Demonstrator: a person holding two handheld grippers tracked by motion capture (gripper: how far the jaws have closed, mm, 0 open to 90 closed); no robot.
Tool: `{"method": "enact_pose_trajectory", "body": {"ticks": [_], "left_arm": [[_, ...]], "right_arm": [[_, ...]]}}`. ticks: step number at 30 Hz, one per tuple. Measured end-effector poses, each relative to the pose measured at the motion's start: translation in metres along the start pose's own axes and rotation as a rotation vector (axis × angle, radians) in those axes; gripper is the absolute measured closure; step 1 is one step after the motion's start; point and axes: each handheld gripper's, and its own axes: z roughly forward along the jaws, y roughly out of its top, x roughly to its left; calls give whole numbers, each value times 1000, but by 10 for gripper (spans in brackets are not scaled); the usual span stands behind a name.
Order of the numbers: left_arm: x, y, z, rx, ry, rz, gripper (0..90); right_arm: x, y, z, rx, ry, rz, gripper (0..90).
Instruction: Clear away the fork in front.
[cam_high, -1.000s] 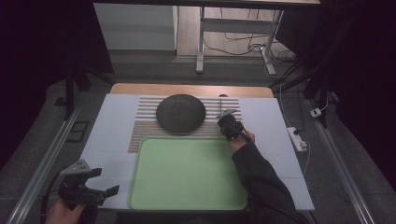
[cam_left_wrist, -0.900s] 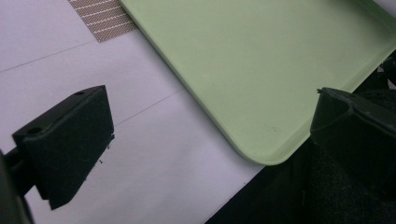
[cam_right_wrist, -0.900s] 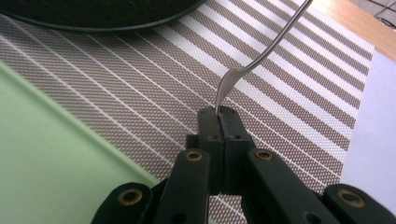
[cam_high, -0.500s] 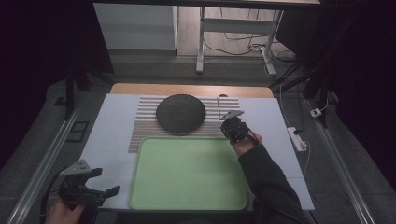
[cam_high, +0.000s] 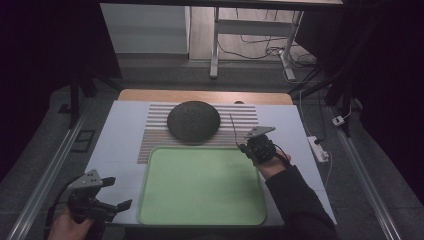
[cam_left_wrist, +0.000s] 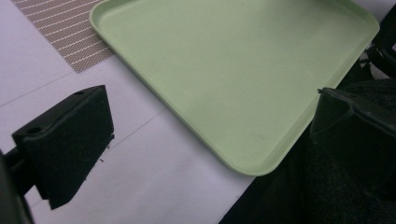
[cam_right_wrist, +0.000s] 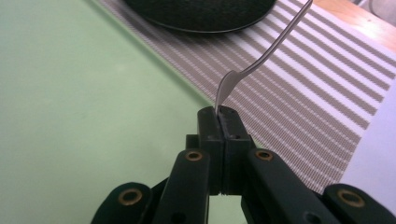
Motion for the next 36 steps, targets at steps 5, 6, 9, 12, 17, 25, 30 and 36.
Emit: {"method": "enact_pose_trajectory", "body": {"ticks": [5,6,9,12,17,25,30,36], "left_arm": [[1,4,4,-5,-34,-14,0],[1,6,5,-10,-35,-5,0],[0,10,9,-13,-55,-11,0],[1,15,13,-16,-77,-18,0],[0,22,19,-10,-87,5,0],[2,42,29,-5,-106,62,0],[1,57,40,15,-115,93,0],[-3,74,56,41,-116,162,0]], "right_arm": [[9,-5,-14,-20,41,-17,892],[11,-6,-16,-26,49,-21,892],[17,-9,-24,-40,79,-33,892],[23,-12,-30,-46,103,-51,892],[35,-19,-40,-53,155,-67,892],[50,-31,-51,-57,229,-91,892],[58,-35,-56,-59,258,-108,892],[68,-37,-62,-63,308,-122,892]]}}
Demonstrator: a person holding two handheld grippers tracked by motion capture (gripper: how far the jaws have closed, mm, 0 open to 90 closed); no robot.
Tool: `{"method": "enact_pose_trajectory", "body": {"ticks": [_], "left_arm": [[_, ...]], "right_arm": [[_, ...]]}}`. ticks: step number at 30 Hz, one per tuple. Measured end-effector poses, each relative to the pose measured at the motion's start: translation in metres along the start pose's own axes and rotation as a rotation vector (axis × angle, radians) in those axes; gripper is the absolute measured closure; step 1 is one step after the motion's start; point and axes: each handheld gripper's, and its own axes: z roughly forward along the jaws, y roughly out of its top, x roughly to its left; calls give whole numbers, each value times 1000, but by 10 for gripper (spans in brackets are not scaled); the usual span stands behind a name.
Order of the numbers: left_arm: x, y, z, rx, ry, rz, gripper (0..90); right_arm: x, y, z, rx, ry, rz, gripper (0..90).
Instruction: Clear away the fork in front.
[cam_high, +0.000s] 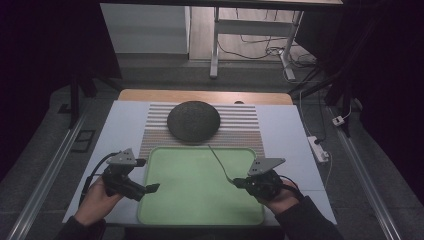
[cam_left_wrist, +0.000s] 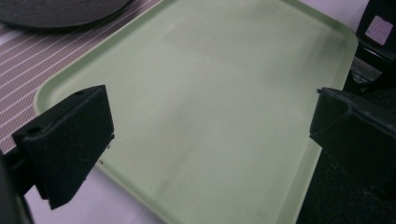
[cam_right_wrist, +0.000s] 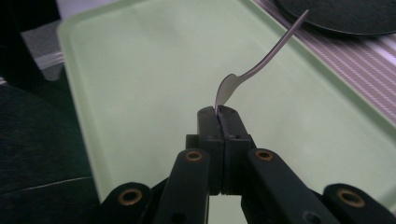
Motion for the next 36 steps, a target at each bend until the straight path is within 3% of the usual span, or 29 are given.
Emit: {"method": "enact_pose_trajectory", "body": {"ticks": [3,9,13,15,19,32,36], "left_arm": [[3,9,7,10,-9,29,0],[8,30,22,15,-88,94,0],[5,42,34,32,-120,155,0],[4,48,40,56,-122,205,0],[1,58,51,75,-153,255,0],[-16,77,88,189,-265,478,2],[-21,75,95,215,-293,539,93]], "right_arm": [[6,0,0,0,22,-4,892],[19,3,1,-8,85,-41,892],[24,5,2,-6,117,-74,892],[25,5,2,-5,124,-77,892],[30,8,4,-10,151,-95,892],[44,16,11,14,238,-168,892],[45,18,10,6,280,-180,892]]}}
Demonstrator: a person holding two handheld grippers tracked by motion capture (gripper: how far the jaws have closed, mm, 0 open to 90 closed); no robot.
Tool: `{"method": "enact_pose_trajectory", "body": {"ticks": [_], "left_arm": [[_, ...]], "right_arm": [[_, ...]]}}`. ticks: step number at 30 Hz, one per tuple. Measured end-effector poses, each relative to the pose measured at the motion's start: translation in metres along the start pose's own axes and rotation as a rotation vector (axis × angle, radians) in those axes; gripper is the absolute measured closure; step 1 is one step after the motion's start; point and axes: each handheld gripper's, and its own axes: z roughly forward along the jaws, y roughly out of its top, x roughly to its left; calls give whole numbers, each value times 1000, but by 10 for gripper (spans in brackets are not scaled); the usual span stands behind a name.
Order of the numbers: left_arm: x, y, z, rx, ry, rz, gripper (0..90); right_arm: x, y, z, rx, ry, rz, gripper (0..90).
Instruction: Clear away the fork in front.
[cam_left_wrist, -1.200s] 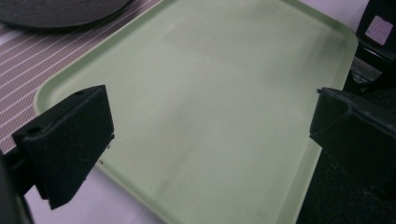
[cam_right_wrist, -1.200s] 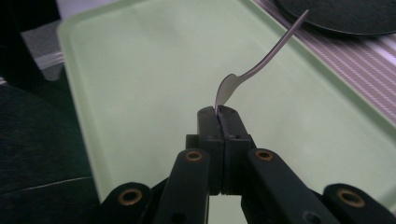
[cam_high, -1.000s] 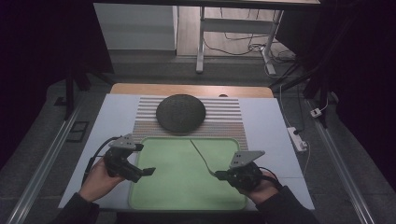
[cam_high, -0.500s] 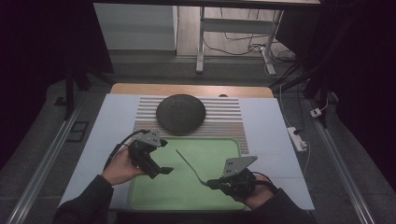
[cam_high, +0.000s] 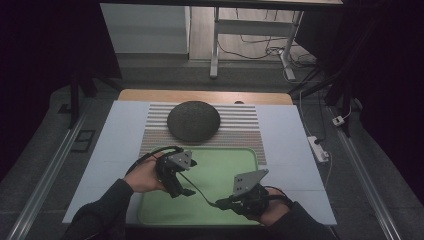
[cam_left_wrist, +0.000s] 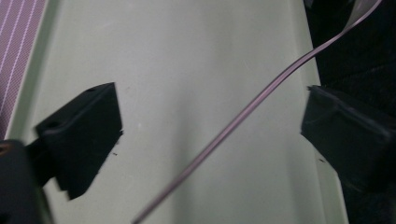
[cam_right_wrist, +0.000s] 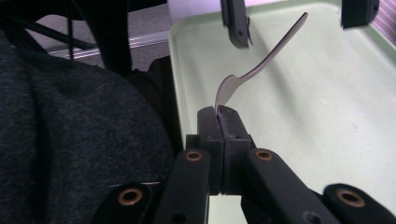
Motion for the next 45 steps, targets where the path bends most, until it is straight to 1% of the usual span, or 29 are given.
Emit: {"method": "enact_pose_trajectory", "body": {"ticks": [1,3,5,6,8,10,12,16,17,18,20,21,23,25,26,28,32,37,38,41,42,44,45], "left_arm": [[-1,0,1,4,-17,13,93],[-2,-1,2,19,-29,42,145],[-3,-2,3,25,-57,73,213],[-4,-3,3,24,-62,79,252],[-5,-4,3,36,-81,107,330],[-6,-4,2,37,-87,125,415],[-6,-5,2,38,-106,142,496],[-8,-5,2,52,-107,181,583],[-8,-5,3,49,-113,188,630],[-8,-5,3,50,-117,198,630],[-9,-5,3,48,-121,211,667],[-8,-5,3,49,-130,218,678],[-9,-5,4,51,-129,241,689],[-10,-4,4,49,-138,264,731],[-10,-4,4,51,-141,275,731],[-10,-4,5,55,-152,295,766],[-11,-3,7,67,-166,322,783],[-13,-2,8,86,-173,372,811],[-14,-2,8,90,-179,381,820],[-16,-2,10,94,-198,398,849],[-16,-2,10,92,-202,398,861],[-16,-1,9,94,-209,377,862],[-15,-1,8,90,-209,362,862]], "right_arm": [[0,0,0,0,0,0,892],[0,0,-1,3,17,-6,892],[1,1,-1,6,26,-10,892],[1,1,-1,8,30,-11,892],[1,1,-1,6,37,-12,892],[1,1,-2,5,46,-15,892],[1,2,-3,3,51,-16,892],[1,2,-3,1,58,-21,892],[0,3,-3,8,63,-29,892],[0,3,-3,8,63,-29,892],[1,3,-3,8,68,-32,892],[1,3,-2,7,73,-31,892],[1,3,-2,11,78,-39,892],[1,3,-2,13,80,-43,892],[1,3,-2,13,80,-43,892],[1,3,-1,13,85,-45,892],[1,3,-1,15,89,-52,891],[2,2,0,10,98,-65,886],[2,2,0,9,92,-67,880],[-1,0,-2,-1,77,-62,847],[-4,-1,-4,-6,65,-49,827],[-7,-3,-6,-29,55,-33,810],[-7,-3,-6,-29,55,-33,810]]}}
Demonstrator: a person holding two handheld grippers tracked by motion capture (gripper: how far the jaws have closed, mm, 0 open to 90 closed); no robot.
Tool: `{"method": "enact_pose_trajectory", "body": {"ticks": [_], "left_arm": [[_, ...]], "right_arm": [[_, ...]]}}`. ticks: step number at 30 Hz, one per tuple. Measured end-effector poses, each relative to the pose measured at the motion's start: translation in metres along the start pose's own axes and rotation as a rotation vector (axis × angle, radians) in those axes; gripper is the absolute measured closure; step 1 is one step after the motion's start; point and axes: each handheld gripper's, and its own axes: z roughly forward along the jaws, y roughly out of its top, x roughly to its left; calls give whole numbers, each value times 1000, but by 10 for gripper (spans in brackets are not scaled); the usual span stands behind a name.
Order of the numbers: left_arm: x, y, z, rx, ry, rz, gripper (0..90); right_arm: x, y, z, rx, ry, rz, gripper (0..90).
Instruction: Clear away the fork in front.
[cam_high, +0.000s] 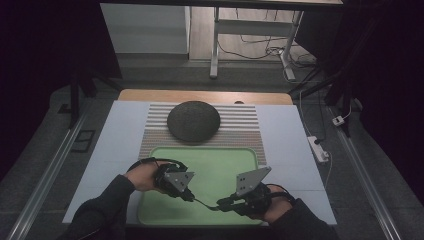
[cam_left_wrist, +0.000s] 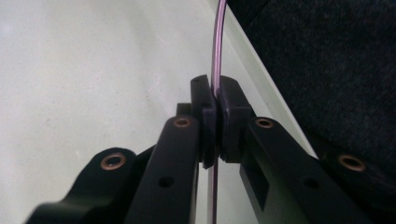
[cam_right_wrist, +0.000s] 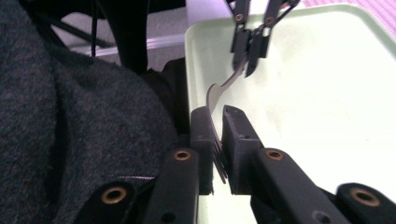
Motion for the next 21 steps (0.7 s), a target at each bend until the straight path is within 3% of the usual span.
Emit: {"method": "enact_pose_trajectory", "body": {"ticks": [4,9,10,11,12,21], "left_arm": [[1,-2,-5,-20,22,-54,863],[0,-7,-6,-17,50,-109,862],[0,-9,-7,-14,58,-144,863],[0,-9,-7,-14,58,-144,862],[0,-9,-7,-14,59,-161,862],[-4,-13,-10,16,128,-308,862]], "right_arm": [[-4,-2,-4,-32,-59,27,692],[-6,-3,-8,-45,-120,44,634],[-7,-4,-10,-52,-155,55,596],[-7,-5,-12,-53,-182,59,577],[-7,-5,-12,-53,-182,59,577],[-9,-12,-19,-66,-327,119,390]]}}
